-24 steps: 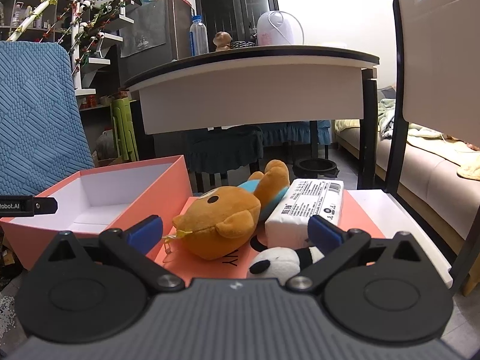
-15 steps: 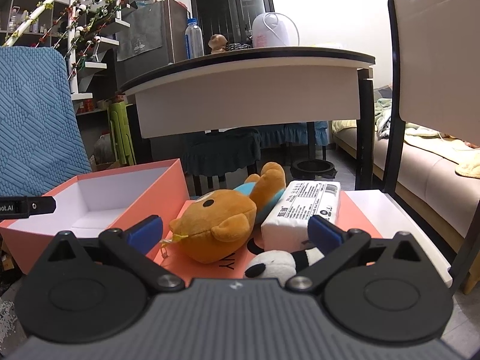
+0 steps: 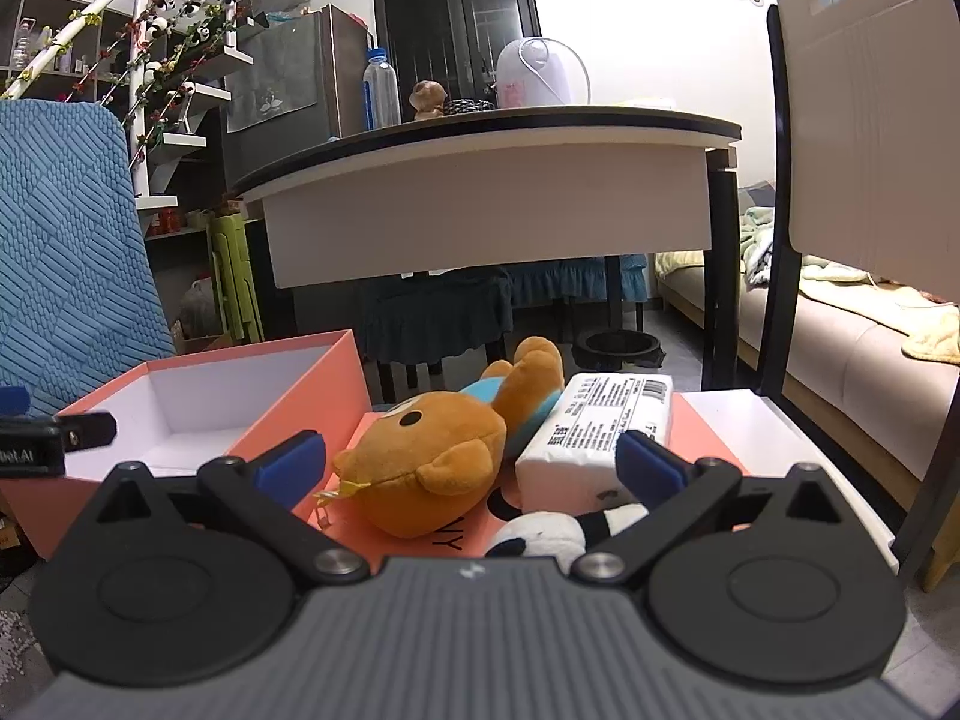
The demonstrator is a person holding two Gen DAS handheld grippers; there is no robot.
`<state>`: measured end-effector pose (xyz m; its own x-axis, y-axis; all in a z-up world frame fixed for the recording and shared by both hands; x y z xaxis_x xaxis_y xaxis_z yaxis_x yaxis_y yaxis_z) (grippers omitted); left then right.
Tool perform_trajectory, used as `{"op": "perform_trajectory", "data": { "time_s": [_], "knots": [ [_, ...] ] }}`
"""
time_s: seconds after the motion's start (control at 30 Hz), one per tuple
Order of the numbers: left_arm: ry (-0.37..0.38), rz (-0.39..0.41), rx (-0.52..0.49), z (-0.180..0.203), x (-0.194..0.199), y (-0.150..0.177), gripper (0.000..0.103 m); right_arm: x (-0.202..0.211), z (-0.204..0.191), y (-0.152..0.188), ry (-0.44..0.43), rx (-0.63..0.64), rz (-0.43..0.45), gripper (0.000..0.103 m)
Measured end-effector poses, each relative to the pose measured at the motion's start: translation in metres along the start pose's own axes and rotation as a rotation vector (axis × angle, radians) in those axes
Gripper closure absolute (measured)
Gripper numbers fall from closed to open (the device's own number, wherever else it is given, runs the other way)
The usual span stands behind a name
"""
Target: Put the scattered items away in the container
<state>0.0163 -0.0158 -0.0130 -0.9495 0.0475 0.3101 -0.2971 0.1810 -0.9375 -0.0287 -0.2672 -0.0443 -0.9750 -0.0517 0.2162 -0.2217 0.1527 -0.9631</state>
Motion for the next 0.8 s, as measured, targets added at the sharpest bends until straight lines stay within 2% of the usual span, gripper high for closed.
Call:
{"op": "perform_trajectory", "data": {
  "time_s": [0.1,0.23,0.43,0.57,0.67,0.8],
  "knots": [
    [0.005,-0.032,0.012,0.0002,-0.0044,0.0013,0.0,-0.0006,0.0016,0.0001,-0.003,-0.012,-0.009,0.0],
    [-0.003,-0.03,0.03,-0.001,-0.0017,0.0041,0.0,-0.0012,0.0021,0.0001,0.0,-0.007,-0.011,0.0],
    [0.024,-0.043,0.089,-0.0037,-0.0002,0.0034,0.0,-0.0023,0.0025,0.0015,0.001,-0.009,-0.015,0.0],
    [0.003,-0.046,0.07,-0.0015,-0.0008,0.0032,0.0,-0.0019,0.0013,0.0015,0.01,-0.008,-0.011,0.0],
    [0.029,-0.048,0.084,-0.0035,-0.0003,0.0031,0.0,-0.0016,0.0003,0.0014,0.016,-0.008,-0.007,0.0],
    [0.013,-0.065,0.107,-0.0056,-0.0011,0.0037,0.0,-0.0011,-0.0019,0.0013,0.016,-0.001,-0.005,0.0]
  ]
}}
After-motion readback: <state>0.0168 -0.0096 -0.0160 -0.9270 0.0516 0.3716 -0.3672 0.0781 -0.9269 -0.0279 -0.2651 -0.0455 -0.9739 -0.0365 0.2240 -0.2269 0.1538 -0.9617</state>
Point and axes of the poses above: each gripper's, at about its wrist camera, not at the fingertips, and x roughly against the way its jaws point, z to its right, y to its underside, the point moved 2 cm from there along -x, roughly the way its jaws point, and after that the axes turned 3 degrees about z, right-handed, at the moved point
